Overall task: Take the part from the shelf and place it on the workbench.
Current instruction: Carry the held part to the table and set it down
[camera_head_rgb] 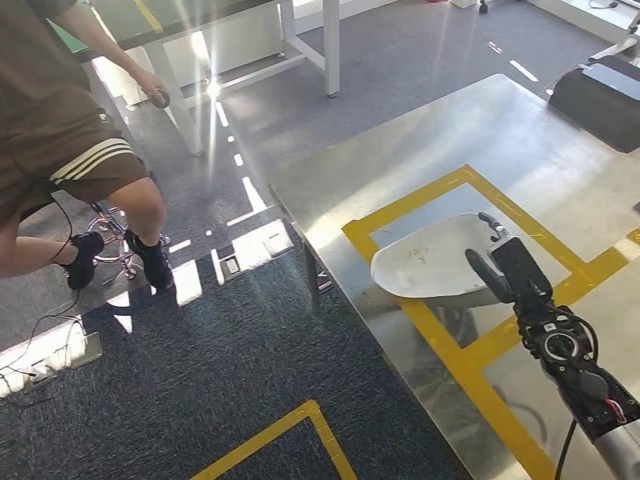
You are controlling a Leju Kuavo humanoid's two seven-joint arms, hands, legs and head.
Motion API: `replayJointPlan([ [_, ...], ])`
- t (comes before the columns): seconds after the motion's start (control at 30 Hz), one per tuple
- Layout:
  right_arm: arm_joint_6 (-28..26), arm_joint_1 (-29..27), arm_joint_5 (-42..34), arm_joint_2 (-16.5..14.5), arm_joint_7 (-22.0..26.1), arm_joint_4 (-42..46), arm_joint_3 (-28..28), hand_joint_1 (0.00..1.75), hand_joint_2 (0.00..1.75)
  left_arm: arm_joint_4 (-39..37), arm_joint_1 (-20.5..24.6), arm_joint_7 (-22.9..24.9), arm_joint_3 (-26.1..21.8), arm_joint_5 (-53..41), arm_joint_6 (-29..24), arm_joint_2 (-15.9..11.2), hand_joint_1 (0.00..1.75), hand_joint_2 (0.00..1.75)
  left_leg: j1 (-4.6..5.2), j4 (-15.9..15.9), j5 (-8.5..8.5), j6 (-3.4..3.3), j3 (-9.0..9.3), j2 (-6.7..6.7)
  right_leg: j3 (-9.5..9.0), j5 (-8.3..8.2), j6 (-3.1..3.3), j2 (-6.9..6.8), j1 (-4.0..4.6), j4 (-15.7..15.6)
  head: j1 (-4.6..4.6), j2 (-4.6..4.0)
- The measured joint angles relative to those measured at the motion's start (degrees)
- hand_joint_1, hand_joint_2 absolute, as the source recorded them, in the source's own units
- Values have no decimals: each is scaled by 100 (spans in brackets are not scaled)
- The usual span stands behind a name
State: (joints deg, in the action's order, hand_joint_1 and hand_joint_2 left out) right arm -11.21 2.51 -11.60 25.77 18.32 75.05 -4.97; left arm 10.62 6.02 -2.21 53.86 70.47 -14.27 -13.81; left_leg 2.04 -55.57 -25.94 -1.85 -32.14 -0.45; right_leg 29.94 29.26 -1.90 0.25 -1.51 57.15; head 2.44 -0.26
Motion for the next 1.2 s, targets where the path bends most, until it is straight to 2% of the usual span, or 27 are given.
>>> replayJointPlan([
  [0.2,1166,-47,-1599,-4,666,190,345,0,0,0,-3,13,0,22,-40,-2,0,0,0,0,0,0,0,1,0,0,0,2,0,0,0,0],
  [0.3,1684,-51,-2260,-21,848,405,409,0,0,0,-4,22,0,32,-64,-2,0,0,0,0,0,0,0,1,-2,0,0,2,1,0,0,0],
  [0.47,2179,-37,-2742,-112,874,954,348,0,0,0,0,20,0,45,-70,-2,0,0,-2,1,0,1,1,0,-6,0,1,0,3,0,1,0],
  [0.67,2368,102,-2741,-299,859,1660,-20,0,0,0,3,27,0,10,-52,-2,0,0,-5,3,2,3,2,0,-9,0,1,1,6,0,0,0],
  [0.87,2555,357,-2467,-603,815,2002,-605,0,0,0,6,-51,0,-18,12,-4,0,0,-6,5,3,5,4,-1,-13,-1,3,0,21,0,2,0],
  [1.03,2679,738,-1844,-1023,725,2012,-1500,0,0,0,30,-91,0,-100,74,-11,0,0,-12,6,6,9,4,-1,-15,-4,8,0,35,0,1,0],
  [1.2,2808,1163,-1184,-1528,732,1936,-2630,0,0,0,36,-120,5,-168,118,-11,0,0,-22,6,8,21,5,-2,-13,-5,12,-1,39,0,2,0],
])
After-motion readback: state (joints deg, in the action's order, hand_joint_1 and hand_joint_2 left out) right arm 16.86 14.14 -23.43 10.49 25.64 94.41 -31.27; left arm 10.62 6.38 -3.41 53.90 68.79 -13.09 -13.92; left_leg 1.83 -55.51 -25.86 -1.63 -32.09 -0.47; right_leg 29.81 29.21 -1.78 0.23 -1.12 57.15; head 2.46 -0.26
